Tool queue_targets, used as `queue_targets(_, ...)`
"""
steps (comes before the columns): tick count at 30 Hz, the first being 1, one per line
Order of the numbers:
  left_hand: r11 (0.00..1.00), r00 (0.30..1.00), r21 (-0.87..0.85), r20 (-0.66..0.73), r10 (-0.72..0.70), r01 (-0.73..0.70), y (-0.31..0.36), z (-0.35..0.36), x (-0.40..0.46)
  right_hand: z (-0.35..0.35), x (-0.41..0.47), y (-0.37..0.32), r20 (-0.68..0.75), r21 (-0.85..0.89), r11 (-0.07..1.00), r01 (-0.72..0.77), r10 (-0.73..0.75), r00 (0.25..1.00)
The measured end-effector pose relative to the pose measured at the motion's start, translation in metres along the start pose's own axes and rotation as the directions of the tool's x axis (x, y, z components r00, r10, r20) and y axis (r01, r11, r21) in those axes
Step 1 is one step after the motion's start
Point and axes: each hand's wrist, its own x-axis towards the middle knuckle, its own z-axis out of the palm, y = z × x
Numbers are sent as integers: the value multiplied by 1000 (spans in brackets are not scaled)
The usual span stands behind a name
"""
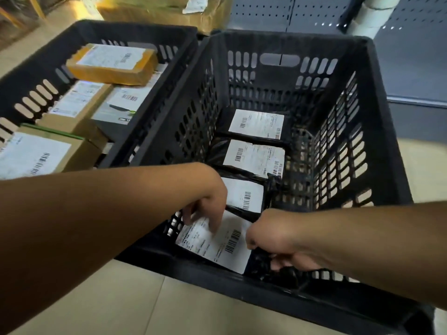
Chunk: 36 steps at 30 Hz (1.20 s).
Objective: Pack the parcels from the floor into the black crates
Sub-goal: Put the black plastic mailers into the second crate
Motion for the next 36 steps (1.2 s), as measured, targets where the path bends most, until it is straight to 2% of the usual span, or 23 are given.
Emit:
queue_targets(4,1000,999,7,-38,18,-18,1,14,17,8,8,2,19,-138,990,-23,26,999)
queue_targets(8,970,998,241,-52,47,-33,5,23,22,15,12,-7,161,-280,959,-37,84,983)
queue_targets(11,971,998,237,-48,35,-22,8,19,22,15,22,-11,210,-337,941,-36,112,971)
queue_targets(14,992,998,124,-57,17,-10,3,16,28,13,26,-10,202,-338,940,-50,124,971)
queue_targets(19,996,999,-93,-50,-7,2,-7,10,35,8,29,-6,157,-224,973,-48,84,984)
queue_targets(25,967,999,-256,-45,-21,8,-14,-4,33,-3,24,-14,73,-74,996,-45,50,996)
queue_targets(28,945,994,-328,-102,-30,-5,-17,-18,29,-14,24,-25,41,-19,999,-49,50,998)
queue_targets(32,913,976,-404,-216,-31,-60,-15,-40,19,-42,29,-42,-81,13,998,-69,70,994)
queue_targets(36,855,931,-500,-361,-58,-141,-8,-61,7,-70,33,-60,-171,17,996,-92,93,981)
